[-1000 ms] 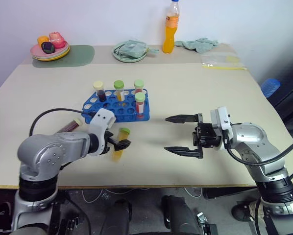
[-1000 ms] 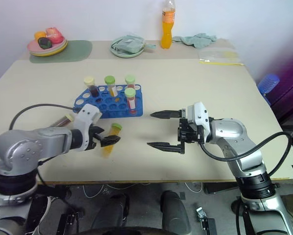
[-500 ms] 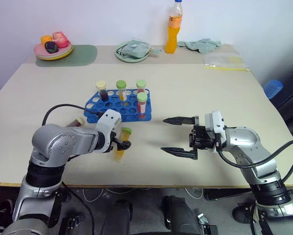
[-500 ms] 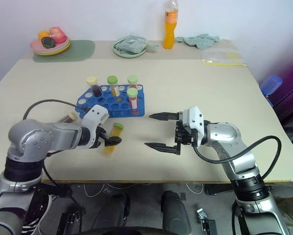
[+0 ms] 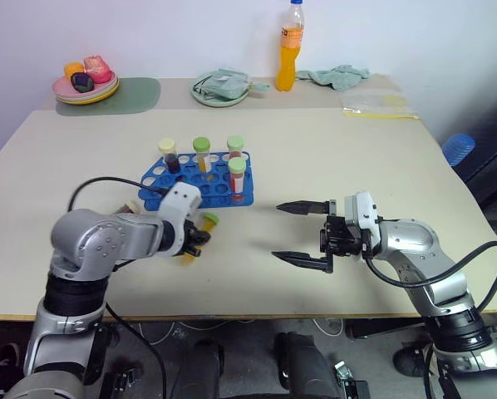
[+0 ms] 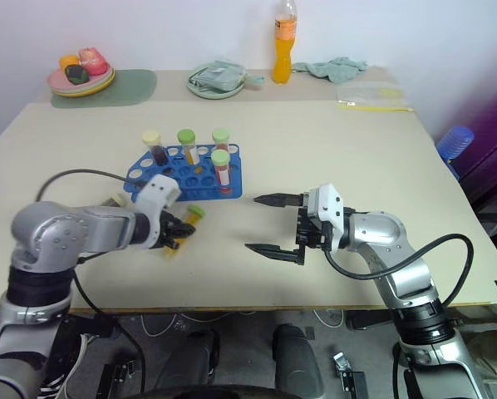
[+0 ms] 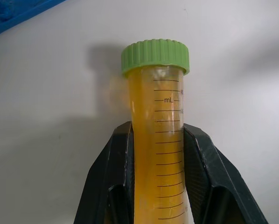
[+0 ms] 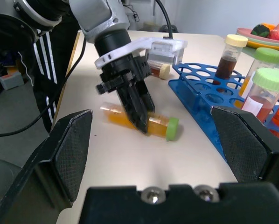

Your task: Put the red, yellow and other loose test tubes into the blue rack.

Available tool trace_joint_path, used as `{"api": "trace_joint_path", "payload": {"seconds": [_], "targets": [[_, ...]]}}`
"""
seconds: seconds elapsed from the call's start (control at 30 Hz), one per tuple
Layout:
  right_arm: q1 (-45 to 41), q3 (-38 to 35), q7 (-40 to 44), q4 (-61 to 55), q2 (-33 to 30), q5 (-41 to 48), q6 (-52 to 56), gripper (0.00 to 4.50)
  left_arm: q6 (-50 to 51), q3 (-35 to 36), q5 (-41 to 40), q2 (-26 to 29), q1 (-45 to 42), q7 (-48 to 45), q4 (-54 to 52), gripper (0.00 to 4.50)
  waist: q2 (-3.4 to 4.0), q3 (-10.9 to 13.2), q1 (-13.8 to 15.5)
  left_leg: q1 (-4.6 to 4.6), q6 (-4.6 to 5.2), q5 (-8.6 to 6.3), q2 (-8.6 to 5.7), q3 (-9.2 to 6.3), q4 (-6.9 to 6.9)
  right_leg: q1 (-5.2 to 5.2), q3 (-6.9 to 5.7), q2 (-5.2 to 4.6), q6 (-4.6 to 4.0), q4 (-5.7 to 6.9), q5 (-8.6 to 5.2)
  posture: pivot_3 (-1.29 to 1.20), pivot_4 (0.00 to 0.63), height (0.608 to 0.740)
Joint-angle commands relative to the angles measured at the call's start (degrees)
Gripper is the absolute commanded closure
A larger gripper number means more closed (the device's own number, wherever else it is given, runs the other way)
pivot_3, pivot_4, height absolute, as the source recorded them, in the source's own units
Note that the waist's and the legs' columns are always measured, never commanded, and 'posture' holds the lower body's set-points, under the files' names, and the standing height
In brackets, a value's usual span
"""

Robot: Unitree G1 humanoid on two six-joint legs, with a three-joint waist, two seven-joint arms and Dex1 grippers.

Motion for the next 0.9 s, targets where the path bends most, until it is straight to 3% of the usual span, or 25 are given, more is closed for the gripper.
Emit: {"api": "trace_joint_path", "payload": {"seconds": [0.03,0.13,0.2,0.3,0.43,0.6,0.73,0.9], "targets": [[-0.33,-1.20,0.10,-0.66,-0.44,0.11,-1.13,0.00,-3.80,4.26,0.07,3.13,2.84,-3.79,-9.56,3.65,0.01,0.00,0.04,-0.02,0.00,0.00,0.00,0.01,0.00,0.00,0.01,-0.02,-0.02,-0.01,0.01,0.00,0.150,0.740],[-0.59,-1.43,0.37,0.02,-0.64,0.10,-1.30,0.00,-18.83,3.94,5.47,7.48,9.66,-9.43,-15.42,3.65,0.02,0.01,0.22,-0.10,-0.02,-0.01,-0.01,0.01,-0.02,-0.02,0.01,-0.05,-0.16,-0.12,0.09,0.00,0.150,0.740],[-0.90,-1.48,0.46,0.38,-0.66,0.51,-0.71,0.00,-30.93,8.43,7.73,3.49,12.53,-11.82,-14.38,3.65,0.02,0.01,0.51,-0.10,-0.03,-0.02,-0.02,0.04,-0.02,-0.02,0.01,-0.09,-0.18,-0.14,0.09,0.00,0.150,0.740],[-1.49,-1.23,0.59,1.02,-0.47,0.37,-1.00,0.00,-47.94,7.17,16.10,3.98,15.44,-17.35,-11.80,3.65,-0.05,0.02,0.66,-0.25,-0.03,-0.01,-0.02,-0.01,0.11,-0.05,-0.01,-0.07,-0.21,-0.16,0.10,0.00,0.150,0.740],[-3.19,-0.58,0.68,2.77,0.31,-0.05,-1.20,0.00,-71.92,4.22,27.86,-3.44,13.23,-15.86,-1.83,3.65,-0.03,-0.01,0.65,-0.26,-0.03,-0.01,-0.04,0.02,0.11,-0.03,0.00,-0.09,-0.21,-0.24,0.11,0.00,0.150,0.740],[-4.09,-0.66,0.51,3.57,0.63,-0.08,-0.81,0.00,-89.27,2.16,32.12,-11.35,9.22,-18.49,12.16,3.65,-0.02,-0.01,0.69,-0.32,-0.02,-0.01,-0.06,0.01,0.09,-0.05,0.00,-0.08,-0.19,-0.25,0.13,0.00,0.150,0.740],[-4.21,-1.07,-0.12,3.20,0.44,-0.26,-0.33,0.00,-102.53,1.14,38.44,-13.22,6.90,-18.40,22.78,3.65,-0.02,-0.01,0.36,-0.32,-0.01,0.00,-0.06,0.01,0.11,-0.07,-0.01,-0.06,-0.15,-0.23,0.16,0.00,0.150,0.740],[-4.13,-1.72,-1.54,2.86,0.35,-0.31,0.34,0.00,-111.11,0.52,38.07,-16.30,4.82,-21.44,34.31,3.65,-0.01,-0.01,0.55,-0.30,0.00,0.00,-0.07,0.01,0.13,-0.05,0.00,-0.08,-0.11,-0.18,0.17,0.00,0.150,0.740]]}}
